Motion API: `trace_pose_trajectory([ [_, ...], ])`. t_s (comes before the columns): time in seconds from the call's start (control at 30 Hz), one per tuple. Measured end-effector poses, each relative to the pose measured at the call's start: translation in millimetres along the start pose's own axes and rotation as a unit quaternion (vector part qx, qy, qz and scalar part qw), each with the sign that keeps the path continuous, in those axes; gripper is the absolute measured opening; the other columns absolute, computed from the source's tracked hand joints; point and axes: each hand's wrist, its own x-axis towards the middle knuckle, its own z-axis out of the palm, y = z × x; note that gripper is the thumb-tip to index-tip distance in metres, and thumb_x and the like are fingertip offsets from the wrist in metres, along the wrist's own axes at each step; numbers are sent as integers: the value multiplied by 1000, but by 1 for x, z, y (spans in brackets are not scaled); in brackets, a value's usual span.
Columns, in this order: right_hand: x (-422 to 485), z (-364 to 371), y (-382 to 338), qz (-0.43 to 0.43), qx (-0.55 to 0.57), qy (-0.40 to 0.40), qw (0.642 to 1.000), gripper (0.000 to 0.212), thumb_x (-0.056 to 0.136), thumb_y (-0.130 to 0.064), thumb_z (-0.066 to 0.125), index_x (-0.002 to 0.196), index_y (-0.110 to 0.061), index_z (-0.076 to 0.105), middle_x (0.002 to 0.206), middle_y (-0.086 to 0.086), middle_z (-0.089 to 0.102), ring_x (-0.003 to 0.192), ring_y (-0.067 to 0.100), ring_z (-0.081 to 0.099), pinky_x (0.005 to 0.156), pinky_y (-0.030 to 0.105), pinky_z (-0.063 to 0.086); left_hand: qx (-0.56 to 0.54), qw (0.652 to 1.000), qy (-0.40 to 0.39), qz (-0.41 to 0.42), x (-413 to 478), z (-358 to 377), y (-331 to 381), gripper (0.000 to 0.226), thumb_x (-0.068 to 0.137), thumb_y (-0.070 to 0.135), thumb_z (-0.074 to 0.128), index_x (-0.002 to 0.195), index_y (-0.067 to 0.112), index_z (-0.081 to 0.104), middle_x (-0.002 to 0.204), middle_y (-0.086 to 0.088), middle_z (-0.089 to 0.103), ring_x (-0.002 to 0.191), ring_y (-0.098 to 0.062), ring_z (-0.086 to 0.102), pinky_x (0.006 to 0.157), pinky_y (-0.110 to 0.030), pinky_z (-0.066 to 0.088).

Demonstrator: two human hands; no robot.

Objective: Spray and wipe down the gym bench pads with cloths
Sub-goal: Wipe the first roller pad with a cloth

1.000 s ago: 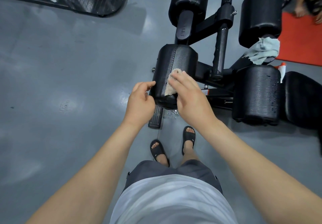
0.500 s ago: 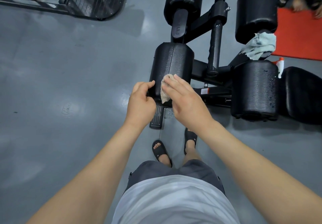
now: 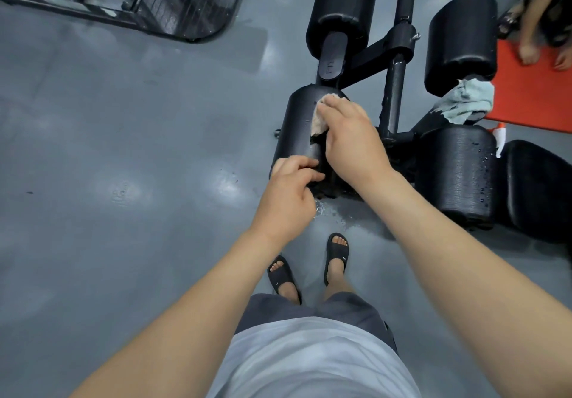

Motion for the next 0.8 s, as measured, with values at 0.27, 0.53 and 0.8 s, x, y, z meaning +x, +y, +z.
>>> trace_pose_trajectory([
  [0.27, 31, 12, 3, -35, 1, -51, 998, 37, 81, 8, 40, 99, -13, 65, 119, -5, 58, 113, 27, 47, 92, 42, 49, 34, 999, -13, 20, -2, -2, 2, 52, 76, 0, 36, 106, 5, 78, 125, -6, 65, 122, -26, 51, 105, -23, 37],
  [0.53, 2, 10, 11, -19, 6, -22, 1000, 35, 85, 6, 42, 104, -9, 67, 127, -1, 60, 110, 32, 51, 93, 42, 48, 76, 995, -14, 67, -2, -6, -6, 51, 76, -2, 39, 107, 9, 78, 121, -5, 67, 117, -28, 54, 101, -33, 47],
  [0.8, 35, 15, 6, -17, -9, -43, 999, 38, 88, 3, 44, 115, -12, 67, 136, -5, 56, 117, 30, 43, 83, 45, 51, 90, 993, -32, 71, -5, -16, -15, 50, 75, -3, 38, 110, 6, 73, 126, -7, 62, 121, -27, 52, 97, -37, 50],
])
